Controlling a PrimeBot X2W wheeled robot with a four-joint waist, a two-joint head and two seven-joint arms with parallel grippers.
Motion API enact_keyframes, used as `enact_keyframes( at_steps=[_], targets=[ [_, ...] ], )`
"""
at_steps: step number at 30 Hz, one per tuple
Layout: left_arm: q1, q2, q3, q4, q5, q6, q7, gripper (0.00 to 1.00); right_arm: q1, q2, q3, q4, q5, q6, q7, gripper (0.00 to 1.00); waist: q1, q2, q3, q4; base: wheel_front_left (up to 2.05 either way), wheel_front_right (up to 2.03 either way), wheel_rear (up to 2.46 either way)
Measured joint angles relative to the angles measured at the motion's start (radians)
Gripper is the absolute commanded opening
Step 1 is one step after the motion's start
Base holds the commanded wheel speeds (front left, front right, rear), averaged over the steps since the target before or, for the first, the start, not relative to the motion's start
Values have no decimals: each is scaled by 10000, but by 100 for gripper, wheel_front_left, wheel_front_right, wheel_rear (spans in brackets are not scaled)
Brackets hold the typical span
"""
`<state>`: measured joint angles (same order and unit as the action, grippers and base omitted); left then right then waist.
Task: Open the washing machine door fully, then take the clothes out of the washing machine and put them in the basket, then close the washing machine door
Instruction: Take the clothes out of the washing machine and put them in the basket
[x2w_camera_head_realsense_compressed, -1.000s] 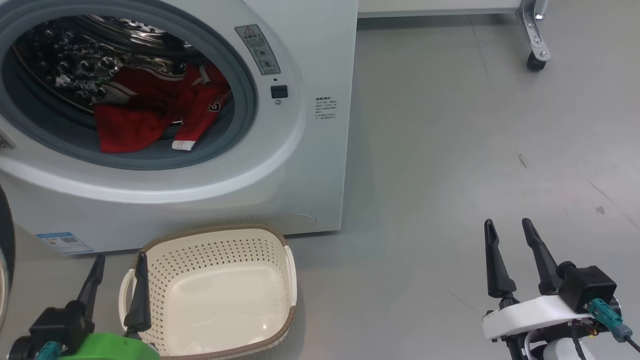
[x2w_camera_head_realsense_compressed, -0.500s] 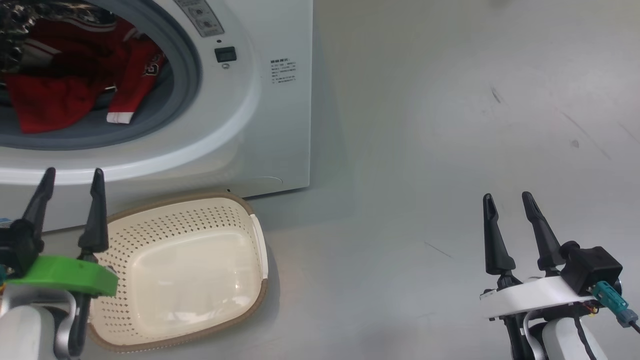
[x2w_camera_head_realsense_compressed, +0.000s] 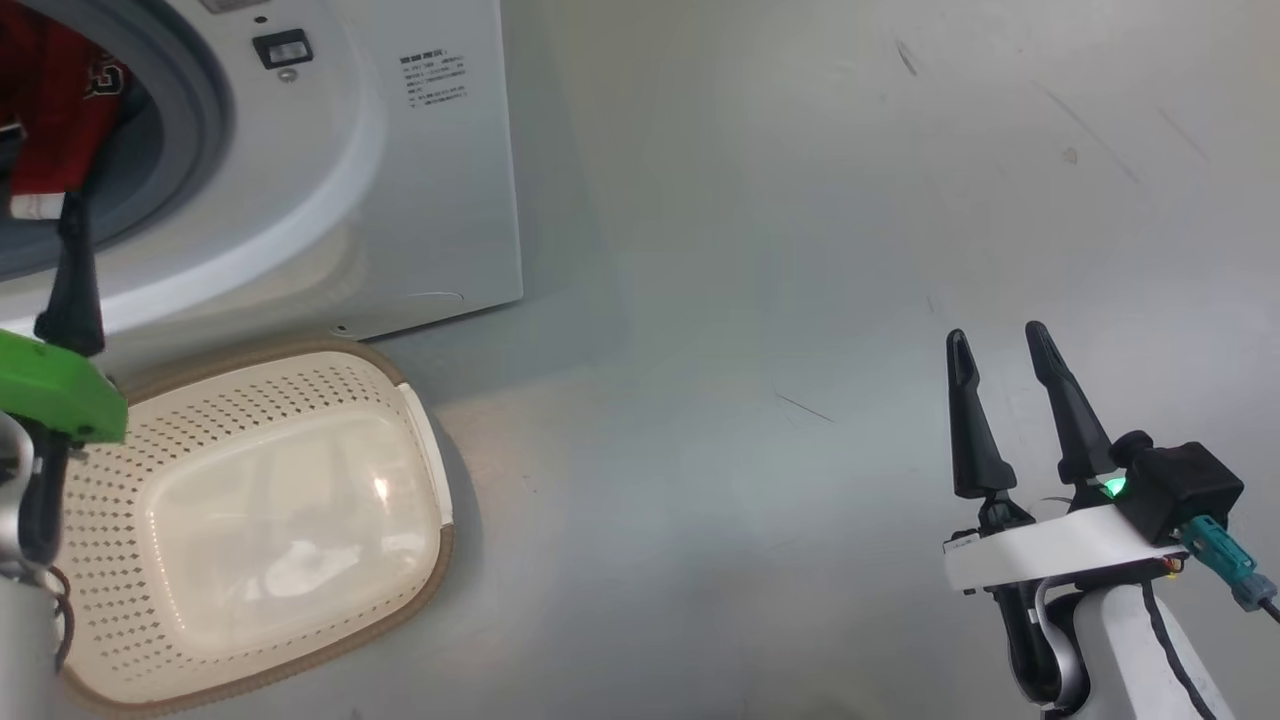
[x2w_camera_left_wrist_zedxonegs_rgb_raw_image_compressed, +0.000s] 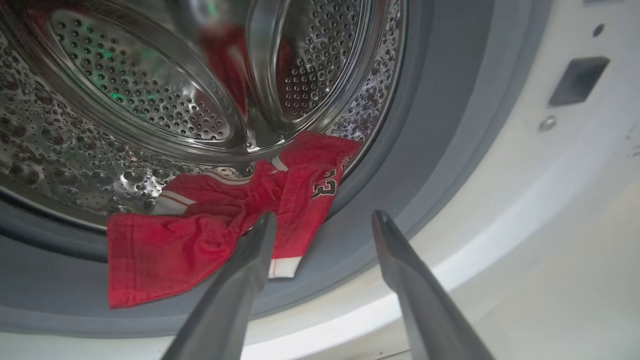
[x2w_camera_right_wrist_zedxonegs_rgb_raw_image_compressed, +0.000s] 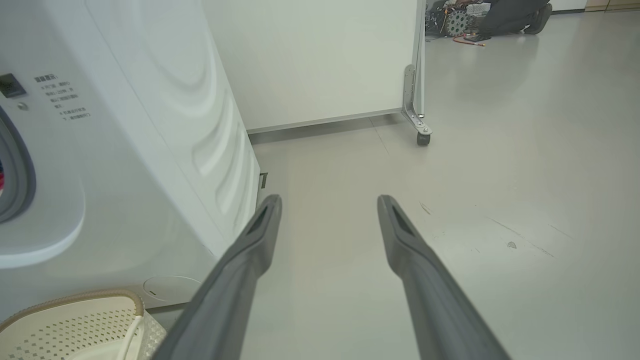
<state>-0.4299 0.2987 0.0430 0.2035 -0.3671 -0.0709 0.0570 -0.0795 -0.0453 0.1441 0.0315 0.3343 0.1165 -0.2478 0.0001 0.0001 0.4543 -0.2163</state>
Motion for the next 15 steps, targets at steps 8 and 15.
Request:
enact_keyframes(
  at_steps=[8, 15],
  targets=[
    [-1363, 77, 270, 648, -744, 29, 988, 100, -291, 17, -67, -8, 142, 2, 0, 100, 0, 0, 643, -479, 0, 0, 0],
    [-2246, 410, 286, 1363, -725, 132, 1643, 100, -535, 27, -90, -38, 174, 2, 0, 100, 0, 0, 1018, -673, 0, 0, 0]
  ],
)
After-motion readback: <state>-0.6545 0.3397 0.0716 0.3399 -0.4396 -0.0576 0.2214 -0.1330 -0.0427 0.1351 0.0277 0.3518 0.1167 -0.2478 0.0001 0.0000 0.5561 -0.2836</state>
